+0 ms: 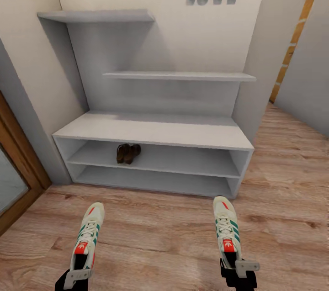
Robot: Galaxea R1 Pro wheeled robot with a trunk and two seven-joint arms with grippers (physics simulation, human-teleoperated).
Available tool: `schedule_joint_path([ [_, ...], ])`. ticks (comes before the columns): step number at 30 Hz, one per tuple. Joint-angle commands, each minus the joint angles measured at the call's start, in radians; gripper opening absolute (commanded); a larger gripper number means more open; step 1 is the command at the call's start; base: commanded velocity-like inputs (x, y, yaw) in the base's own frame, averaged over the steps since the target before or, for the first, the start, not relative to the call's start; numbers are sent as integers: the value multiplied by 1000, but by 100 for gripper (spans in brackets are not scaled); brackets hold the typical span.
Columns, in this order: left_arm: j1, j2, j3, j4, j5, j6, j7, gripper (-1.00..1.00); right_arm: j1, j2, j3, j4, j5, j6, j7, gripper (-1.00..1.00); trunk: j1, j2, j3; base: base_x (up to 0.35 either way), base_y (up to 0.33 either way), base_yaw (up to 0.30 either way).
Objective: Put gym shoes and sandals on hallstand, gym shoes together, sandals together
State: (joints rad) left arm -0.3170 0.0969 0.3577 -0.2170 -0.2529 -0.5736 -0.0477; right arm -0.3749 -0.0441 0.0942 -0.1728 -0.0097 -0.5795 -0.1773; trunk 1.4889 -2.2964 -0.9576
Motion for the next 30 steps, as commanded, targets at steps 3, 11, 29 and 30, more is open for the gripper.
schedule_joint_path([
  [3, -1, 0, 9, 1, -6, -3, -5, -100, -1, 0, 9, 1, -1, -3, -8, -100, 0, 0, -1, 0, 296, -268],
  [11, -1, 0, 9, 1, -6, -3, -5, -100, -1, 1, 9, 1, -2, -3, -8, -100, 0, 0, -1, 0, 165, -229],
  [29, -1, -2, 8, -1, -7, -3, -5, -100, -1, 2, 9, -2, -1, -5, -2, -100, 0, 0, -1, 32, -36, -6],
  [30, -1, -2, 8, -1, -7, -3, -5, -100, -1, 2, 9, -2, -1, -5, -2, -100, 0, 0, -1, 152, -208, 0],
])
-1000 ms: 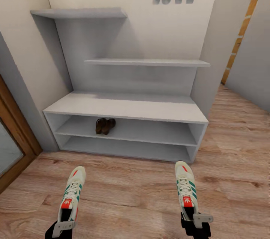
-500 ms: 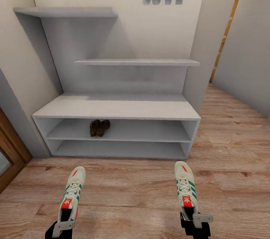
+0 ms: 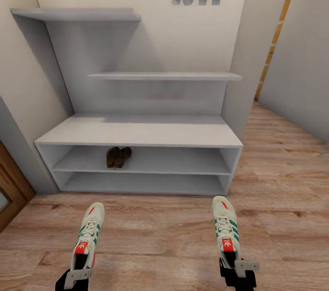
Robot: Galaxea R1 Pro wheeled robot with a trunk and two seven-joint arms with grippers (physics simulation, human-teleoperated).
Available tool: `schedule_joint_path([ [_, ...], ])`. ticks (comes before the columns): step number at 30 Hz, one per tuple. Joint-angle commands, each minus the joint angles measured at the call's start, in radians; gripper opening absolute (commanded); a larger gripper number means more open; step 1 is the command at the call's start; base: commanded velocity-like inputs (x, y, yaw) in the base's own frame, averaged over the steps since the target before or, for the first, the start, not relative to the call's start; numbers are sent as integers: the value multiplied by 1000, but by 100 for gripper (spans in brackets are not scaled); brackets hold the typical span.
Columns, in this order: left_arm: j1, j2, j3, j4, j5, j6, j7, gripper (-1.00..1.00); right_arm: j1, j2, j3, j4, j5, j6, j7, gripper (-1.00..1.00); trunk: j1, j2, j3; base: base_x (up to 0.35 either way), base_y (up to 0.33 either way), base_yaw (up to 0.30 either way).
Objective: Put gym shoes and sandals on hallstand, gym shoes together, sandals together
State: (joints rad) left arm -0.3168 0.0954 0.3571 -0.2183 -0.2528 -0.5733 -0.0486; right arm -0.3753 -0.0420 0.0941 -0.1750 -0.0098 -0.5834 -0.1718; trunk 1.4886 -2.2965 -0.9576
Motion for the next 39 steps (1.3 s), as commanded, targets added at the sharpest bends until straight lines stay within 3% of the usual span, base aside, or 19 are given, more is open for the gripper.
schedule_joint_path([
  [1, -1, 0, 9, 1, -7, -3, -4, -100, -1, -1, 8, 1, -1, -1, -8, -100, 0, 0, -1, 155, -201, 0],
  [8, -1, -2, 6, -7, -9, -1, -4, -100, -1, -16, 1, -2, -5, -1, -16, -100, 0, 0, -1, 58, -71, 0],
  [10, -8, -9, 3, -12, -10, 10, -2, -100, -1, -53, -1, -4, -25, 0, -16, -100, 0, 0, -1, 3, -3, 0],
  [12, -11, -15, 3, -12, -11, 13, 0, -100, -1, -72, -2, -4, -40, 1, -16, -100, 0, 0, -1, 1, -2, 0],
  [16, -48, -53, 0, -14, -12, 34, 1, -100, -1, -145, -3, -6, -131, 4, -13, -100, 0, 0, -1, 0, 0, 0],
  [18, -77, -63, 0, -11, -13, 59, 1, -100, -1, -165, -3, -6, -163, 5, -12, -100, 0, 0, -1, 0, 0, 0],
  [21, -153, -84, 0, -10, -15, 179, -2, -100, -1, -202, -2, -5, -234, 7, -10, -100, 0, 0, -1, 0, 0, 0],
  [24, -213, -105, 0, -13, -16, 297, -6, -100, -1, -215, 0, -4, -262, 10, -9, -100, 0, 0, -1, 0, 0, 0],
  [31, -372, -162, -2, -15, -25, 542, -9, -100, -1, -221, 7, -3, -279, 27, -8, -100, 0, 0, -1, 0, 0, 0],
  [39, -509, -165, -3, -16, -47, 809, -13, -100, -1, -219, 9, -2, -283, 31, -7, -100, 0, 0, -1, 0, 0, 0],
])
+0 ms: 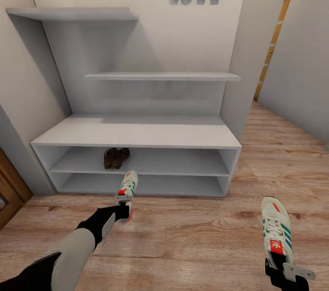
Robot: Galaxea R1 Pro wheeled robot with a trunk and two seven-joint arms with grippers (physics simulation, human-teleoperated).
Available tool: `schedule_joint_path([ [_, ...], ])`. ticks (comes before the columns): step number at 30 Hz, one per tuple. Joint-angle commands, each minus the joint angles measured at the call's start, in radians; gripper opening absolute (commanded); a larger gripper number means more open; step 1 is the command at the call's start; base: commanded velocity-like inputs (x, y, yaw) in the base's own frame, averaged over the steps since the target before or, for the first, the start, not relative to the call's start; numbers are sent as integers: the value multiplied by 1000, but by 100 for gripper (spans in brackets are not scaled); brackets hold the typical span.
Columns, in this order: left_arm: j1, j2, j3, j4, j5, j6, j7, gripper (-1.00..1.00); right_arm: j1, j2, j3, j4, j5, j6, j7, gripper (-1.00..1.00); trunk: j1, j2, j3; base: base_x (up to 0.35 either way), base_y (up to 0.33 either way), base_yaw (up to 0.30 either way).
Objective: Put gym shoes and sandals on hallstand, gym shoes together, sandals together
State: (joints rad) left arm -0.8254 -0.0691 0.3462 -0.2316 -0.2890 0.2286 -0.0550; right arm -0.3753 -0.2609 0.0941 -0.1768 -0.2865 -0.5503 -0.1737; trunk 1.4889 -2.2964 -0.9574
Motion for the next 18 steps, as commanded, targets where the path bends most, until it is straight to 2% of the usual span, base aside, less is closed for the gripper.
schedule_joint_path([
  [1, -12, 1, 7, -12, -12, 31, -22, -100, 0, 1, 9, 0, -6, -2, -6, -100, 0, 0, -1, 0, 0, 0],
  [3, -13, 4, 6, -31, -13, 39, -60, -100, 0, 4, 9, 0, -6, -2, -6, -100, 0, 0, -1, 0, 0, 0],
  [4, -10, 6, 4, -69, -14, 47, -152, -100, 0, 6, 10, 0, -6, -2, -6, -100, 0, 0, -1, 0, 0, 0],
  [6, -9, 6, 4, -100, -15, 52, -208, -100, 0, 6, 10, 0, -6, -1, -6, -100, 0, 0, -1, 0, 0, 0],
  [7, -14, 5, 5, -127, -19, 81, -237, -100, 0, 6, 10, 0, -6, 0, -4, -100, 0, 0, -1, 0, 0, 0],
  [8, -22, -1, 4, -131, -27, 118, -226, -100, 0, 6, 10, -1, -6, 0, -4, -100, 0, 0, -1, 0, 0, 0],
  [9, -47, -15, -9, -134, -52, 153, -177, -100, 0, 6, 8, -1, -6, -1, -4, -100, 4, -7, -4, 0, 0, 0],
  [13, -70, -28, -16, -138, -60, 164, -151, -100, 0, 6, 6, -1, -9, -2, -4, -100, 19, -35, -21, 0, 0, 0],
  [18, -75, -29, -19, -140, -62, 165, -145, -100, 0, 6, 6, -1, -9, -2, -4, -100, 38, -70, -44, 0, 0, 0],
])
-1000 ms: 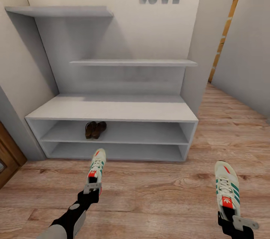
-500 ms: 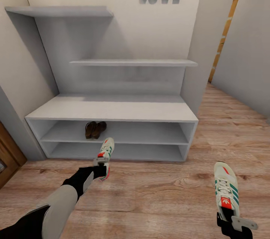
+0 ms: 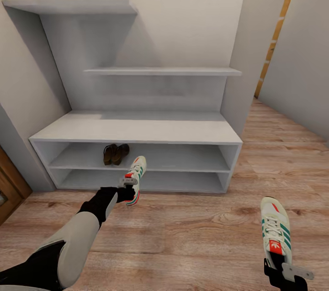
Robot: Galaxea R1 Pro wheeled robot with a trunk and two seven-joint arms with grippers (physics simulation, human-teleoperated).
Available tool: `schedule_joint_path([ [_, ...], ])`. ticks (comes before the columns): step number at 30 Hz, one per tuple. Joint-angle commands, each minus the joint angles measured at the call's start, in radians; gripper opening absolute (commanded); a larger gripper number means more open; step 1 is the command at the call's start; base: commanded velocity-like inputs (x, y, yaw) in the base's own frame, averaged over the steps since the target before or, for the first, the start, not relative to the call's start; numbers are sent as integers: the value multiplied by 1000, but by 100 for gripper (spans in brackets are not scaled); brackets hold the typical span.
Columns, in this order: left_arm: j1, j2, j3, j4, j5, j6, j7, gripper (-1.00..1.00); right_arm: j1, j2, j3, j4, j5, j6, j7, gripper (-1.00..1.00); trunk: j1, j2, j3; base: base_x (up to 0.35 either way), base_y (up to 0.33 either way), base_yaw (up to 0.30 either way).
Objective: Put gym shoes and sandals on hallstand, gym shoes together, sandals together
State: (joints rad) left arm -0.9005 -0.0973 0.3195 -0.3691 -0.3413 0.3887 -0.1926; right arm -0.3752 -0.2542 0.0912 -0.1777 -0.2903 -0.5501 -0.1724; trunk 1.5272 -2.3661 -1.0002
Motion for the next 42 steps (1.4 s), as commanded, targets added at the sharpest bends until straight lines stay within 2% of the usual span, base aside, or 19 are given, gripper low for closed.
schedule_joint_path([
  [1, -1, -1, 8, -3, -10, 5, -8, -100, -1, 0, 9, 0, -6, -2, -6, -100, 4, -8, -6, 0, 0, 0],
  [11, -1, 0, 7, -3, -10, 5, -7, -100, -1, 0, 7, 0, -7, -2, -6, -100, 42, -78, -53, 0, 0, 0],
  [25, 14, 3, 6, -33, -12, -2, 9, -100, -1, -1, 7, 1, -5, -3, -7, -100, 42, -78, -73, 27, -16, 0],
  [32, 15, 3, 6, -34, -10, -4, 40, -100, -1, -2, 8, 1, -3, -3, -7, -100, 42, -78, -74, 221, -155, 0],
  [42, 15, 1, 7, -33, -9, -4, 40, -100, -1, -2, 9, 1, -3, -4, -7, -100, 42, -78, -74, 269, -201, 0],
])
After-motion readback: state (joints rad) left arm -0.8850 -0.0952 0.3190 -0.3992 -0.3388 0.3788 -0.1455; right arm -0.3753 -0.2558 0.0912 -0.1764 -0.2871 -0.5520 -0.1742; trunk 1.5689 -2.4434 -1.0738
